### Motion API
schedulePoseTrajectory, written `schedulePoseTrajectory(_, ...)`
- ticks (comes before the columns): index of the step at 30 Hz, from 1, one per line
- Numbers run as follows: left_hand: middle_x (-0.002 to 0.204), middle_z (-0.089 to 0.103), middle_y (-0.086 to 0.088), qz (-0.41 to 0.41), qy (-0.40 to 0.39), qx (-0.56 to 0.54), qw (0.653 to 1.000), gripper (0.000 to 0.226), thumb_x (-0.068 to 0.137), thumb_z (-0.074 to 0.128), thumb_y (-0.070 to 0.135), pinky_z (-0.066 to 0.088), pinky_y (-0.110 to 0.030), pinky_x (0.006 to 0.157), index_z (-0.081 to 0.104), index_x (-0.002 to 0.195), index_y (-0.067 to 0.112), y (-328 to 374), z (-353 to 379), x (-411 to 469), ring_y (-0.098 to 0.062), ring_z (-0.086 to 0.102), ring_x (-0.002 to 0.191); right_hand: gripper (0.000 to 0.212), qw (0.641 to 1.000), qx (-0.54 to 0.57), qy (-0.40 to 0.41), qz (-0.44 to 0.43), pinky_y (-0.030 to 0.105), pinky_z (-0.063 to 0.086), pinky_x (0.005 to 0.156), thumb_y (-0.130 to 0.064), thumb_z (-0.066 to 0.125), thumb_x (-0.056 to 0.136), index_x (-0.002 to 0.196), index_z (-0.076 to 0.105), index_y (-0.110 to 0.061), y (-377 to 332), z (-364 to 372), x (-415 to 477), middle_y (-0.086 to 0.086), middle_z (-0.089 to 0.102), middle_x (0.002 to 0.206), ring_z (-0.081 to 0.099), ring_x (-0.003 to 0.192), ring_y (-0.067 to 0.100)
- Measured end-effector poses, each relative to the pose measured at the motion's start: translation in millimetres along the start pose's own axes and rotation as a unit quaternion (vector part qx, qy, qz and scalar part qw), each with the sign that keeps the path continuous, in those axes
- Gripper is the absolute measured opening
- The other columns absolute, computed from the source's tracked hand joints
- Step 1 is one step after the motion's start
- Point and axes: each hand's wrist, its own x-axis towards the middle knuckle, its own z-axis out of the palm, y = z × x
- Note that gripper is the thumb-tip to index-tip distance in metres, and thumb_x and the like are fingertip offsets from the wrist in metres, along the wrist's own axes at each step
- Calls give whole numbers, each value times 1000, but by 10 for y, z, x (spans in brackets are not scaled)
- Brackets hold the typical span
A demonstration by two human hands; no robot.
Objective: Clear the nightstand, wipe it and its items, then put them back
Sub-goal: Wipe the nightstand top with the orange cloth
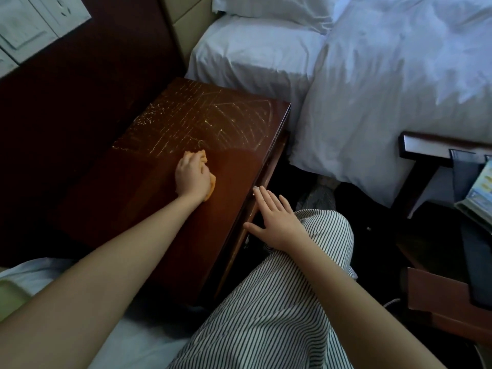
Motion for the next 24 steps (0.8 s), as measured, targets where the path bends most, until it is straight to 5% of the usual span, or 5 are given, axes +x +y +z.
schedulePoseTrajectory(13, 137, 47, -4, 223, -125, 54, 965, 37, 91, 50, 37, 23, -38, 109, 55, 125, 23, -67, -97, -474, -22, 35, 133, 74, 998, -48, -26, -11, 35, -13, 114, -52, 30, 98, 150, -10, -19, -89, -45, -77, 1, -14, 158, -14, 144, 17)
schedulePoseTrajectory(24, 141, 43, -10, 56, -32, 16, 998, 35, 96, 42, 14, 22, -35, 112, 51, 130, 13, -140, -52, -18, -23, 28, 137, 65, 999, -2, 43, 22, 36, -11, 114, -43, 30, 100, 151, -3, -21, -145, -50, -14, -2, -6, 159, -10, 145, 16)
